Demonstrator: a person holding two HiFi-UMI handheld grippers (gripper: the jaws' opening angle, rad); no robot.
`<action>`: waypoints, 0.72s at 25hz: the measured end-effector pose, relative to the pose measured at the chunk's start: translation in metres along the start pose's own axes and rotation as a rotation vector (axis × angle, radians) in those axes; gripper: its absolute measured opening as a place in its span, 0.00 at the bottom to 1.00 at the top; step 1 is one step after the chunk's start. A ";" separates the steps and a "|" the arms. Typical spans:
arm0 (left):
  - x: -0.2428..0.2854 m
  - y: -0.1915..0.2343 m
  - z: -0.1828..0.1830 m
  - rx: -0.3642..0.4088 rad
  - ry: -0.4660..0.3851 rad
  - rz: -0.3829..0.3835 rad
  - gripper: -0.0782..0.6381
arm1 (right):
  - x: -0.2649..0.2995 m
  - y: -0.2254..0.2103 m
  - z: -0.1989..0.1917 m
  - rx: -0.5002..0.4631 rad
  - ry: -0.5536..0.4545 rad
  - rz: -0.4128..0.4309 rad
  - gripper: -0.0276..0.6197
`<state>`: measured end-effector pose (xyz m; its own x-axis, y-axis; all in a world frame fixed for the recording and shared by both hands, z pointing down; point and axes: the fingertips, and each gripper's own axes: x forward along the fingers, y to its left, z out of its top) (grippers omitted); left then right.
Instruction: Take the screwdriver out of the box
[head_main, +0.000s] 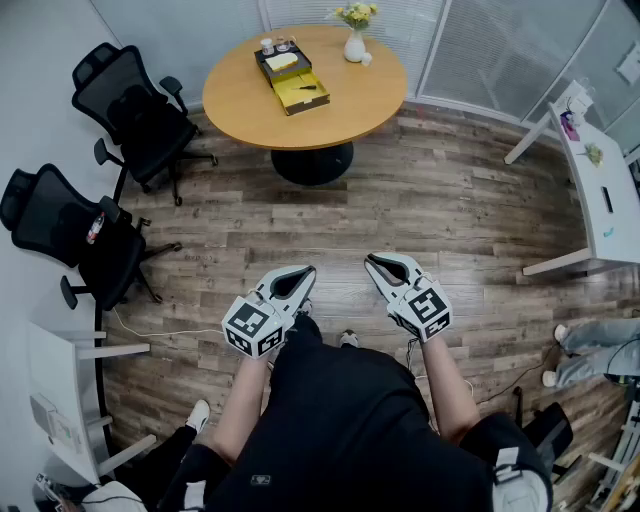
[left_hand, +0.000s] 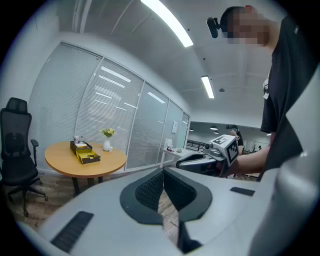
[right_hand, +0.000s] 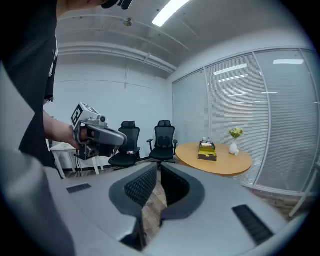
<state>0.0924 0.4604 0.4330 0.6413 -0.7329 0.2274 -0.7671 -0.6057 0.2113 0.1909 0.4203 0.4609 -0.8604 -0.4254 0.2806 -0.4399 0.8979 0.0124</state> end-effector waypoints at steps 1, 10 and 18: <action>0.000 0.000 -0.001 -0.001 0.002 0.002 0.12 | 0.001 0.000 0.000 -0.001 0.005 0.001 0.08; -0.003 0.009 -0.002 -0.013 0.007 0.027 0.12 | 0.012 -0.002 -0.003 -0.004 0.028 0.029 0.08; -0.015 0.038 0.004 -0.021 -0.003 0.045 0.12 | 0.041 -0.003 0.006 0.008 0.013 0.047 0.08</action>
<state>0.0536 0.4471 0.4342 0.6057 -0.7605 0.2341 -0.7949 -0.5651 0.2208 0.1560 0.3996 0.4670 -0.8766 -0.3816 0.2931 -0.4016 0.9158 -0.0090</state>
